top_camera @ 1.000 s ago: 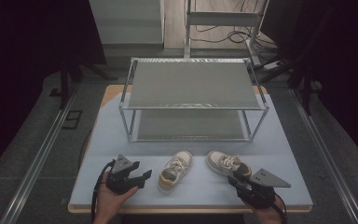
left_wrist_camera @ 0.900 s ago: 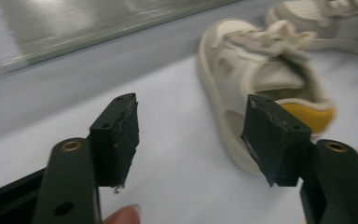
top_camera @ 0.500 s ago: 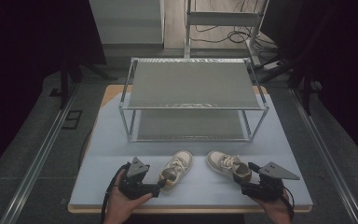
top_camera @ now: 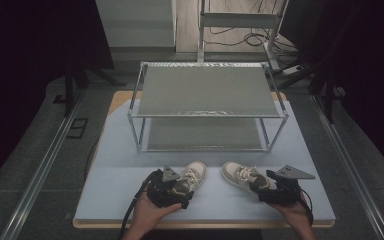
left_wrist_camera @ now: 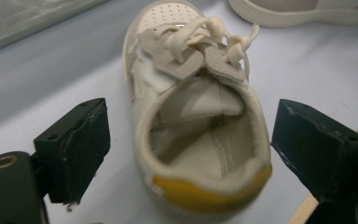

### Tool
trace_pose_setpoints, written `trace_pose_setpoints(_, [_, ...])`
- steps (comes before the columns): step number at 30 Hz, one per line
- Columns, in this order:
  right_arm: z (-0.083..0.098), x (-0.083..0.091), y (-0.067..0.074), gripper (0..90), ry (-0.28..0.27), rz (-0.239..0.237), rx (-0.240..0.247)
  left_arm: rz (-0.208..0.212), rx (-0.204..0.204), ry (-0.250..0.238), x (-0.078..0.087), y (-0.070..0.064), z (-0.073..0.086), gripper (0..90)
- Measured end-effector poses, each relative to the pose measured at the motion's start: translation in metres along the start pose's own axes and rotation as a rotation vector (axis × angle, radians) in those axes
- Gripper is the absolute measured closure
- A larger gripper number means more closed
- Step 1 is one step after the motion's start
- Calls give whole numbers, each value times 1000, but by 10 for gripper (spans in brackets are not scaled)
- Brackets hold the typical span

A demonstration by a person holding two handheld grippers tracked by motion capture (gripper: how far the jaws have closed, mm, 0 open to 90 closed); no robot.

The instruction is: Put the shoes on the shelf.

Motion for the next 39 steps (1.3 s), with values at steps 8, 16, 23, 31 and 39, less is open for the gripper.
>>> trace_pose_setpoints(8, [4,-6,2,172,35,-14,4,-25,-17,57,-16,-1,5,111])
trace_pose_setpoints(16, [16,-27,3,169,111,-18,22,-20,17,110,-33,2,13,151])
trace_pose_setpoints(23, [17,-30,3,181,126,-23,18,-21,10,114,-35,1,13,198])
trace_pose_setpoints(31, [18,-30,2,225,144,-24,29,-43,-10,98,-31,5,13,264])
trace_pose_setpoints(39, [18,-27,3,257,136,-46,11,-24,-21,86,-28,9,15,292])
Point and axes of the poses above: each handheld gripper's, and its own axes: x roughly backward along the jaws, z roughly out of its underside, y roughly to its left, the point moved 10 cm from there along -x, roughly forward along the jaws, and after that the axes turned 7 degrees about -x, right-handed, at the moved point
